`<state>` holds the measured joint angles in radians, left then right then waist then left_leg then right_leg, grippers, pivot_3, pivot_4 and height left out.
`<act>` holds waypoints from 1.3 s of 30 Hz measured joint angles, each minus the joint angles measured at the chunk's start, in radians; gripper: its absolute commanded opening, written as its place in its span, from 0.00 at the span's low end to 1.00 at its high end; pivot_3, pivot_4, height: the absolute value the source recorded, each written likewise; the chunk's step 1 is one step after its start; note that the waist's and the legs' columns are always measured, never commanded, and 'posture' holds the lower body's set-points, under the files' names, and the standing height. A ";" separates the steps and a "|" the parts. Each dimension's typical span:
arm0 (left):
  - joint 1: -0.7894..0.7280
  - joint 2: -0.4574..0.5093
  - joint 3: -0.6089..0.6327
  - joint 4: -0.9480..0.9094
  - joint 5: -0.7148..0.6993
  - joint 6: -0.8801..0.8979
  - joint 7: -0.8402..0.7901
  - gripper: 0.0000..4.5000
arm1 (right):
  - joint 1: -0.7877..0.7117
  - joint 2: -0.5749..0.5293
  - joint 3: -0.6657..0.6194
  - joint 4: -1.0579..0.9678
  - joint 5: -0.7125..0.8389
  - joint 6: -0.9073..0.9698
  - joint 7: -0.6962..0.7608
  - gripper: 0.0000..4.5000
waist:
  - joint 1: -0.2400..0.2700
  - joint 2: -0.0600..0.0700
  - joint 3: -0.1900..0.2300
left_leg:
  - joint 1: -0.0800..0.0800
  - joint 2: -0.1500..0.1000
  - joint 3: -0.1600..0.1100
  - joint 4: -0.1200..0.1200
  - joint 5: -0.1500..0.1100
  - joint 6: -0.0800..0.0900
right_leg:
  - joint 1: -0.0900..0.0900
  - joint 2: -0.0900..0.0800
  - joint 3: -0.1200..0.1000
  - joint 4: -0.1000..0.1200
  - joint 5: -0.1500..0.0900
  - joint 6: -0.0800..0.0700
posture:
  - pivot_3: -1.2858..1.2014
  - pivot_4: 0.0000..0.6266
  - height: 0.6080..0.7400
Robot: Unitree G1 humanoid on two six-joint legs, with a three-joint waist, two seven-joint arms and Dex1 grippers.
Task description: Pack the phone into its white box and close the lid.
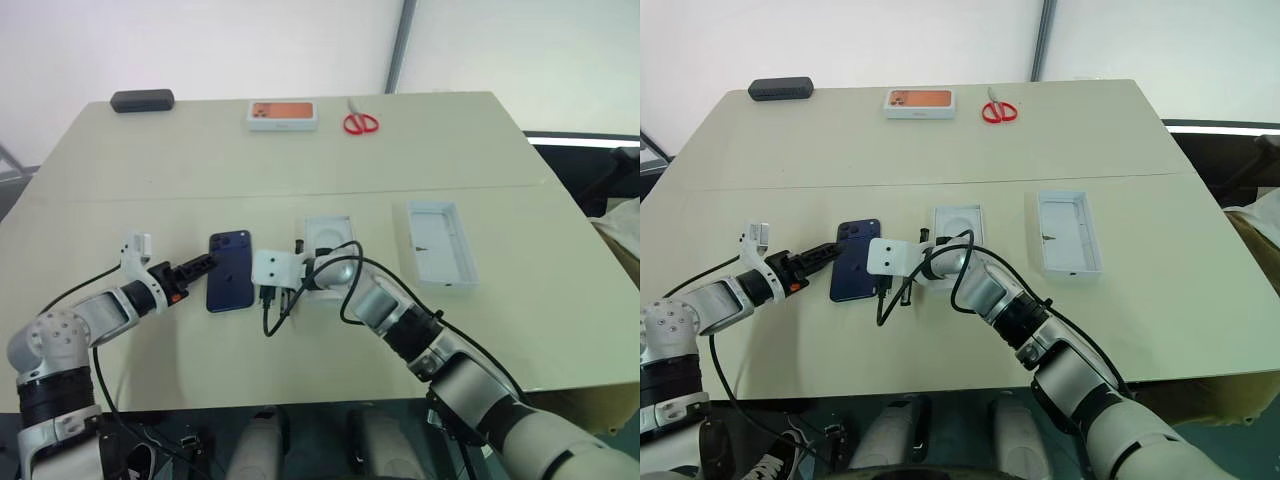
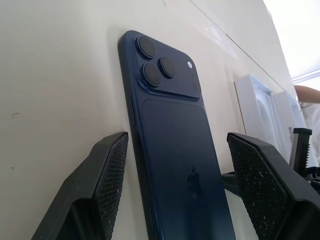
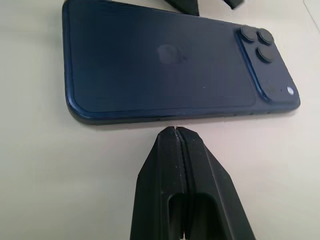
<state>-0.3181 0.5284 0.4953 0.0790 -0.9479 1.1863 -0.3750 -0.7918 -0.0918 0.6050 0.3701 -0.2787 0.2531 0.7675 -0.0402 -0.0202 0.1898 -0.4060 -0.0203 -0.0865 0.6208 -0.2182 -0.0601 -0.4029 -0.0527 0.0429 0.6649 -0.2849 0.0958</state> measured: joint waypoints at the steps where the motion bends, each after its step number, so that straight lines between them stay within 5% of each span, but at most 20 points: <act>1: -0.008 -0.010 0.000 -0.005 0.000 0.009 0.014 0.75 | -0.001 0.000 0.000 0.000 -0.007 0.001 -0.003 0.00 | 0.002 0.000 0.000 | 0.000 0.000 0.000 0.000 0.000 0.000 | 0.000 -0.001 0.000 0.000 0.000 0.000 | 0.52 0.24 1.00; 14: -0.041 -0.138 0.006 -0.066 0.010 0.039 0.140 0.75 | 0.000 -0.014 -0.011 0.006 -0.032 -0.004 0.008 0.00 | 0.029 0.001 -0.002 | 0.014 -0.005 0.000 -0.005 0.000 0.000 | 0.014 -0.006 -0.002 -0.003 -0.002 0.002 | 0.52 0.24 1.00; 39: -0.139 -0.106 -0.003 -0.074 0.032 0.279 0.160 0.75 | 0.014 -0.034 -0.026 0.004 -0.037 -0.042 0.006 0.00 | 0.024 0.001 -0.002 | 0.014 -0.006 0.000 -0.006 0.000 0.000 | 0.014 -0.006 -0.002 -0.004 -0.002 0.003 | 0.52 0.24 1.00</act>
<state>-0.4575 0.4226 0.4920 0.0051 -0.9163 1.4656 -0.2151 -0.7779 -0.1259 0.5795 0.3742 -0.3155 0.2115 0.7737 -0.0161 -0.0196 0.1880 -0.3921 -0.0259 -0.0864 0.6147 -0.2182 -0.0601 -0.3888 -0.0591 0.0414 0.6613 -0.2867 0.0985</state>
